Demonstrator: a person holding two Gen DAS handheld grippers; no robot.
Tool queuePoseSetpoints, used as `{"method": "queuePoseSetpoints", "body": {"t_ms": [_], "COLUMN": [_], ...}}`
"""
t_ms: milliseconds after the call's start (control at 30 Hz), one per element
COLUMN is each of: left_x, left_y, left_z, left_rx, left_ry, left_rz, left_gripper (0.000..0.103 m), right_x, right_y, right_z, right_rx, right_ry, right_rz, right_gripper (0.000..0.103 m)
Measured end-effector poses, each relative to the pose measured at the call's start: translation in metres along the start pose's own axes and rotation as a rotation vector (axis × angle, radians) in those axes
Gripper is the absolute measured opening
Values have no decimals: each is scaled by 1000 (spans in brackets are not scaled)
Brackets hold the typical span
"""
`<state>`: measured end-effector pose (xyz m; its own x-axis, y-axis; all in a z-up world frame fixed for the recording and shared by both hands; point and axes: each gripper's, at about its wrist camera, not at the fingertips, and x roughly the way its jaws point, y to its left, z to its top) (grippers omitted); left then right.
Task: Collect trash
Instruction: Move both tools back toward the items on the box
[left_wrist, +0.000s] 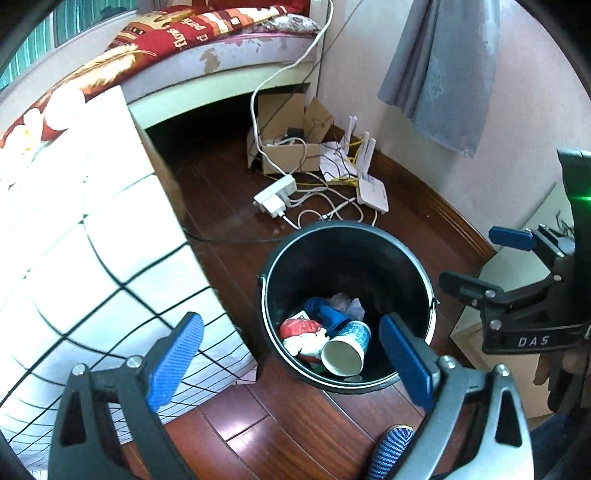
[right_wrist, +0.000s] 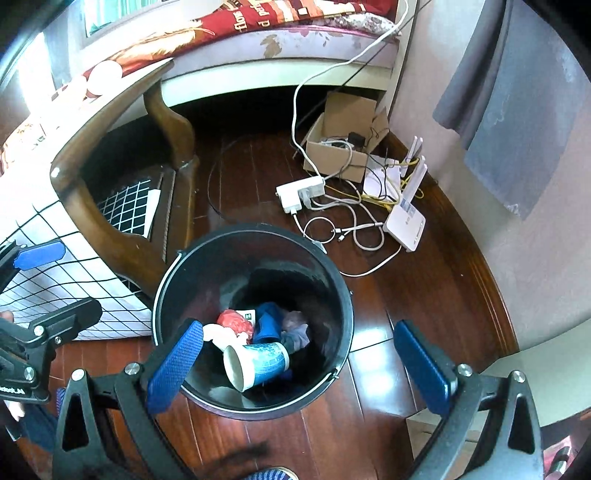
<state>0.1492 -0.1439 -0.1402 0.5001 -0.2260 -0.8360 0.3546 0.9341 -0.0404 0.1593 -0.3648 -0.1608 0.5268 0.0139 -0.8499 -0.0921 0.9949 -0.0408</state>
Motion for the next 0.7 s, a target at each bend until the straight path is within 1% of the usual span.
{"method": "queuePoseSetpoints", "body": {"t_ms": [400,700], "left_x": [-36,-67], "left_y": [10,23], "left_z": [-2,-10], "left_rx": [-14,-49], "left_ry": [-51,-93], "left_rz": [22,48], "left_gripper": [97,97], "right_x": [-38,-66], "right_y": [21,40], "right_z": [9,14], "right_rx": [-36,-81], "right_ry": [-57,-90], "right_rz": [8,8], "right_gripper": [103,103]}}
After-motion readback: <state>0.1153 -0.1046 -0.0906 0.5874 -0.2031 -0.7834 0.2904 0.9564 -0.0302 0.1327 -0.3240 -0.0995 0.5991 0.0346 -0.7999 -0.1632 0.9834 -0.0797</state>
